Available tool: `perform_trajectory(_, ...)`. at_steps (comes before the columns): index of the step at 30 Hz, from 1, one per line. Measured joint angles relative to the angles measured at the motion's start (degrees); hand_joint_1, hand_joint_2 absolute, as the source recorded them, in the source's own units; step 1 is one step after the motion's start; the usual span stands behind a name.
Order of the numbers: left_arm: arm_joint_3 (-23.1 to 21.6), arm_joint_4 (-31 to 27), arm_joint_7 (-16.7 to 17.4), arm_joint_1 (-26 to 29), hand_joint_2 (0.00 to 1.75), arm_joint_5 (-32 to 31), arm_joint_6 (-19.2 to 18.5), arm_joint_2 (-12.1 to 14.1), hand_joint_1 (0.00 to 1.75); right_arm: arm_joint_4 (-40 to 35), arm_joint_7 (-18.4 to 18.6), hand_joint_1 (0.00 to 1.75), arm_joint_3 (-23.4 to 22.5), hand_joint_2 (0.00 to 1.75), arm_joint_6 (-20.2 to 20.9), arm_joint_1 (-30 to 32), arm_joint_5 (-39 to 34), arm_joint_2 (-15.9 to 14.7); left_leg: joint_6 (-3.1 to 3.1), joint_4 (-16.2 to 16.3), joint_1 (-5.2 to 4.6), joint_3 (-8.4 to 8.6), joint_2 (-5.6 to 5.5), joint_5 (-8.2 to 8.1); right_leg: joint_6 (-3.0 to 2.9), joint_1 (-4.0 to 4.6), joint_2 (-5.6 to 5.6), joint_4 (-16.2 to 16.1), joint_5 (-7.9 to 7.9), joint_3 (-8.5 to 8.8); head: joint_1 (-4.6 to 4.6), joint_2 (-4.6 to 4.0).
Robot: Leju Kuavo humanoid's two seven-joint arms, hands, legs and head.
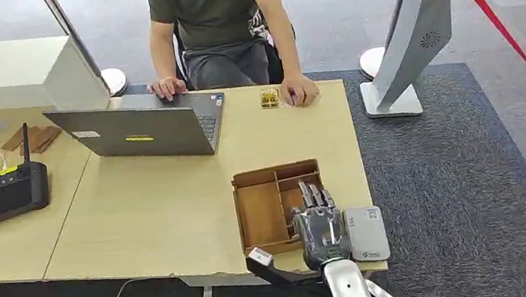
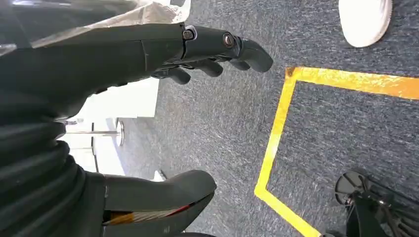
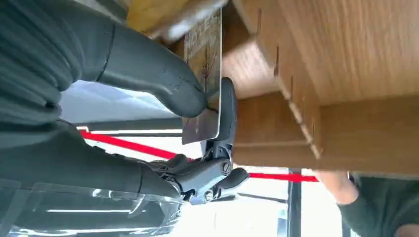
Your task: Pass the card to the sensor for recognition and then transmit it.
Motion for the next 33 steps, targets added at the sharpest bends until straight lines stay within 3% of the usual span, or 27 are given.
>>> perform_trajectory(19,-0.2,0.0,-0.2,0.0,1.75,-1.2,-0.7,0.0,0.0,-13.1,0.1,1.75,-1.2,1.75,-1.1,0.1,1.0,-2.3,0.0,0.0,0.0,-0.03,0.0,0.0,0.0,0.0,0.0,0.0,0.0,0.01,0.02,0.0)
perform_trajectory(22,-0.6,0.0,0.0,-0.1,1.75,-2.1,-1.1,0.0,0.0,-13.5,-1.7,1.75,-1.1,1.75,-0.5,-1.8,-4.2,-1.9,0.0,0.0,0.0,-0.02,0.01,0.0,0.0,0.0,0.01,0.0,0.0,0.0,0.02,0.0)
perform_trajectory(28,-1.8,0.0,1.0,-0.4,1.75,-3.6,-1.2,-0.1,0.0,-13.2,-2.1,1.75,-0.7,1.75,1.0,-5.8,-6.7,-0.9,-0.03,0.0,0.01,-0.04,0.0,0.03,0.0,0.01,0.0,0.0,0.01,0.0,0.0,0.0)
perform_trajectory(33,-3.7,0.0,4.2,-2.5,1.75,-6.8,-2.1,-0.4,0.0,-11.4,0.5,1.75,0.4,1.75,3.5,-12.0,-9.4,0.0,-0.03,0.0,0.01,-0.05,-0.02,0.05,0.01,0.0,-0.01,0.0,0.02,-0.01,0.02,0.0)
